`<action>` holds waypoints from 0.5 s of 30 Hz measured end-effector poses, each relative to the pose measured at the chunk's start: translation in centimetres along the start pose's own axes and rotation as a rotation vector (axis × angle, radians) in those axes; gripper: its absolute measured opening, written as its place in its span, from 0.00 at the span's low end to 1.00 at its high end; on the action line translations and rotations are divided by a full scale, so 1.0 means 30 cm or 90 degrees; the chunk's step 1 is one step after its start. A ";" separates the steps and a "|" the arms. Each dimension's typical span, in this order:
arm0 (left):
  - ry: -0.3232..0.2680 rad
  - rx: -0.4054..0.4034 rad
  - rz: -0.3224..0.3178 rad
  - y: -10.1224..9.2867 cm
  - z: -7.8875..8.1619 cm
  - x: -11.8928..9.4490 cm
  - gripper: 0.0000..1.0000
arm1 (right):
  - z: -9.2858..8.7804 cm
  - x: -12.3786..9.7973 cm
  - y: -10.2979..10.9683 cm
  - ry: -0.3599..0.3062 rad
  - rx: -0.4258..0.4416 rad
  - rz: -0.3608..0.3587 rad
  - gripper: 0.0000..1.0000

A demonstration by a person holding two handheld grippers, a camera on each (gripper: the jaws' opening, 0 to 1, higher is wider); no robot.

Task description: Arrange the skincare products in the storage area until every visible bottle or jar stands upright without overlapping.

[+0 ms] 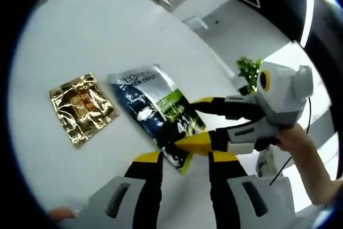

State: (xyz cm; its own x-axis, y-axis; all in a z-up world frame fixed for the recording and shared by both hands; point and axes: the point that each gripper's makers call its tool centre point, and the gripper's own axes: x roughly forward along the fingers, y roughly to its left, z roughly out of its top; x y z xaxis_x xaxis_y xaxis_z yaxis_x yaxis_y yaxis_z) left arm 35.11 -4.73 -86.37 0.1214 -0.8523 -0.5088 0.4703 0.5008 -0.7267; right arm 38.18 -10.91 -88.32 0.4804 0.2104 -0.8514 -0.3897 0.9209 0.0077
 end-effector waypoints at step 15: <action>-0.029 -0.041 -0.012 0.003 0.027 0.001 0.30 | 0.004 -0.002 -0.013 -0.009 0.020 -0.003 0.46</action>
State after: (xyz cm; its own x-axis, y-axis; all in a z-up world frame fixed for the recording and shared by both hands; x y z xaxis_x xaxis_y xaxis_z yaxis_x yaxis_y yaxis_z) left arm 35.87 -4.84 -86.06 0.1533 -0.8672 -0.4739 0.4156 0.4916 -0.7652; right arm 38.40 -11.24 -88.22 0.4927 0.2110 -0.8442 -0.3636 0.9313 0.0206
